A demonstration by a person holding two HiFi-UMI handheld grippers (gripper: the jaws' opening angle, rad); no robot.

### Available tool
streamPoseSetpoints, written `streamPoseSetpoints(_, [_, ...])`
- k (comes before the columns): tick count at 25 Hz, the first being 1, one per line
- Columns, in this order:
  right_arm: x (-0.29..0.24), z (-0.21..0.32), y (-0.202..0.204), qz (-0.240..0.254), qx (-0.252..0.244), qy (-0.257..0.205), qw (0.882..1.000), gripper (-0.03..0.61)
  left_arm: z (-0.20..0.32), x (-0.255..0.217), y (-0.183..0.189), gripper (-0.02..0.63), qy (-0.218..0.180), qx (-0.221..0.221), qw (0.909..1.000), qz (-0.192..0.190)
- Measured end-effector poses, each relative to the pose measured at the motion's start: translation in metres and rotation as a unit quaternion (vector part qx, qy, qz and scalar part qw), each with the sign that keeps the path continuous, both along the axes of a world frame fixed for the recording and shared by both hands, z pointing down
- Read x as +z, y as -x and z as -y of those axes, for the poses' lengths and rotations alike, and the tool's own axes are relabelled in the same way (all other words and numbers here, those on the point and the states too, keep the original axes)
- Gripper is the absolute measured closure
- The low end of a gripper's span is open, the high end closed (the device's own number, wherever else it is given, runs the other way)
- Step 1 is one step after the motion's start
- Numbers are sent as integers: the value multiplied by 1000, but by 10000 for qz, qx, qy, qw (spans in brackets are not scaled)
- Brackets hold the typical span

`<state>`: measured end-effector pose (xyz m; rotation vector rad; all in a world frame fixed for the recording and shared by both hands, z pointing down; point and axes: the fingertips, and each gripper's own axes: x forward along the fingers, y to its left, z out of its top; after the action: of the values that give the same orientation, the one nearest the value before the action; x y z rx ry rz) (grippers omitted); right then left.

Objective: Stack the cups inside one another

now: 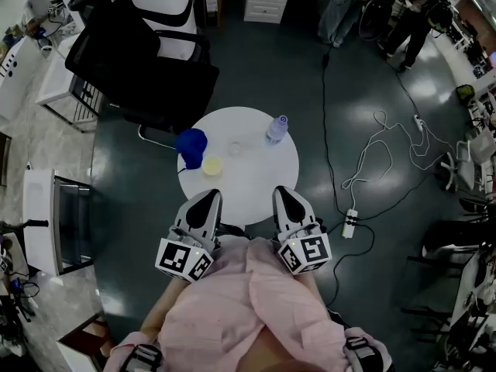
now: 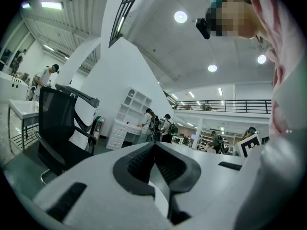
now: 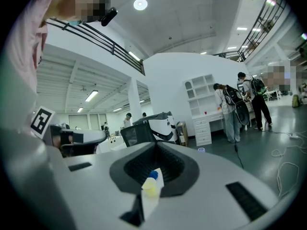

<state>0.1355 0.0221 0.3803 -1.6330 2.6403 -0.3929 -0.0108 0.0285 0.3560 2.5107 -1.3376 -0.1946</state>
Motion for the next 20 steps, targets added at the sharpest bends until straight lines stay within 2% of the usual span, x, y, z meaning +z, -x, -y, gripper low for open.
streamPoseSetpoints(20, [1, 7, -4, 25, 52, 57, 10000, 548, 8, 1, 0, 595, 57, -30, 10000, 5])
